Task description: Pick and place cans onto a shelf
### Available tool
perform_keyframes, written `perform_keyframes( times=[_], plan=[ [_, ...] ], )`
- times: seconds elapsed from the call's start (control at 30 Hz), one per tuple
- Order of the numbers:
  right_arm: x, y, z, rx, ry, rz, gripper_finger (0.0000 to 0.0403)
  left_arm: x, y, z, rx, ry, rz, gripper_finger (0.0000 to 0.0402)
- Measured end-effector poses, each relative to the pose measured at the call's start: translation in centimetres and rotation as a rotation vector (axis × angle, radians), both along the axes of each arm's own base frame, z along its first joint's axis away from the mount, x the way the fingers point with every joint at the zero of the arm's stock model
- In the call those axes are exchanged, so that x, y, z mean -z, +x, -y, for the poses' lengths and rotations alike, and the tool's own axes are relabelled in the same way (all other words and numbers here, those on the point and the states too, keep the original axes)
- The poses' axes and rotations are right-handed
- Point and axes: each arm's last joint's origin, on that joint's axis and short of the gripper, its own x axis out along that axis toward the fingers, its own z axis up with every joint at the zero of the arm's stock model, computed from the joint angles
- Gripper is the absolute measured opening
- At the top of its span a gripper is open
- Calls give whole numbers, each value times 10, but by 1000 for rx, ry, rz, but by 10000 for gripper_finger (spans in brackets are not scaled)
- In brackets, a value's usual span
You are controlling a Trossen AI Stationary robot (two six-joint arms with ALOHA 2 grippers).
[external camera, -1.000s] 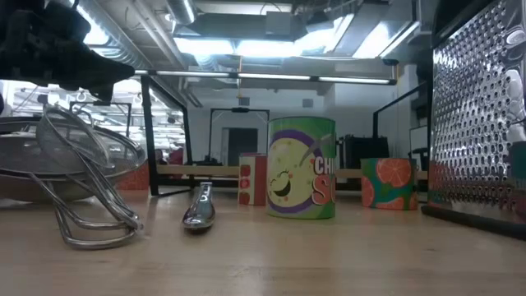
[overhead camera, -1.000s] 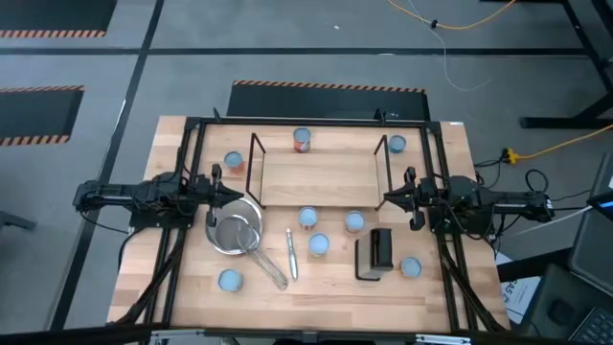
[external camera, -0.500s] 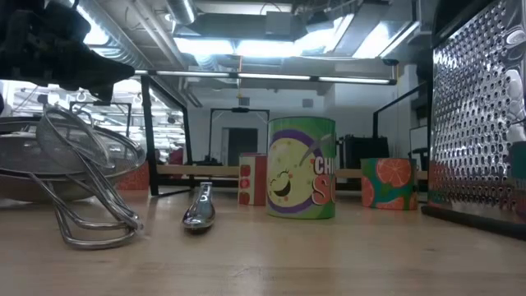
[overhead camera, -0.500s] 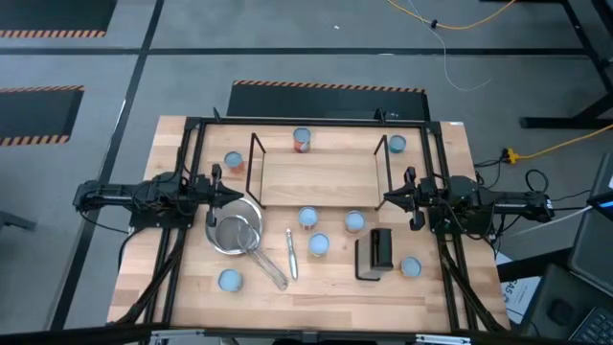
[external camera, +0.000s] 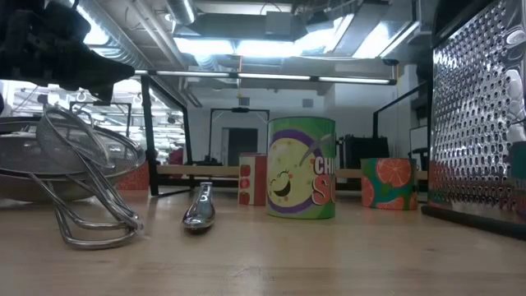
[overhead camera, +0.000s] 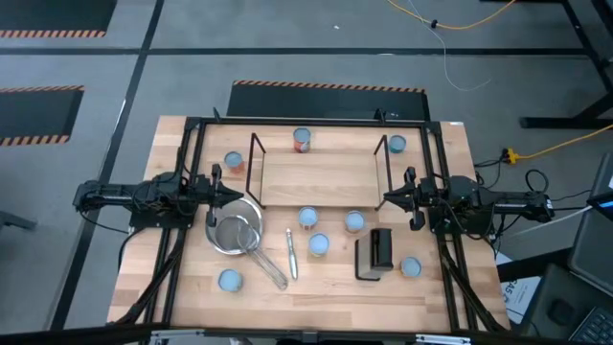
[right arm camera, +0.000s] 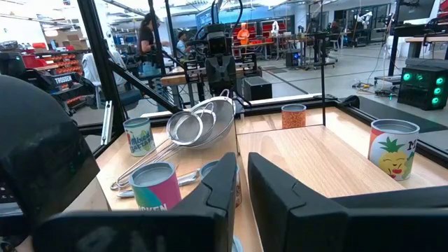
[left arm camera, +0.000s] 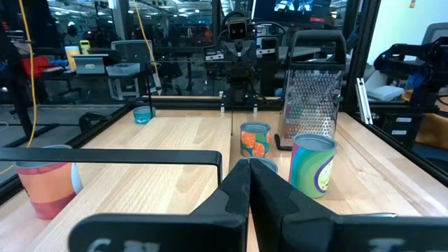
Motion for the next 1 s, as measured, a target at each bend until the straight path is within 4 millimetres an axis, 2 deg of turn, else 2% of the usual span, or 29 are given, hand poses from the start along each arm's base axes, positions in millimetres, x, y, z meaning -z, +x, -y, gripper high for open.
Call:
perform_keyframes(
  times=[1.0],
  plan=[
    [0,0,0,0,0,0,45,-4,0,0,-3,0,42,0]
  ],
)
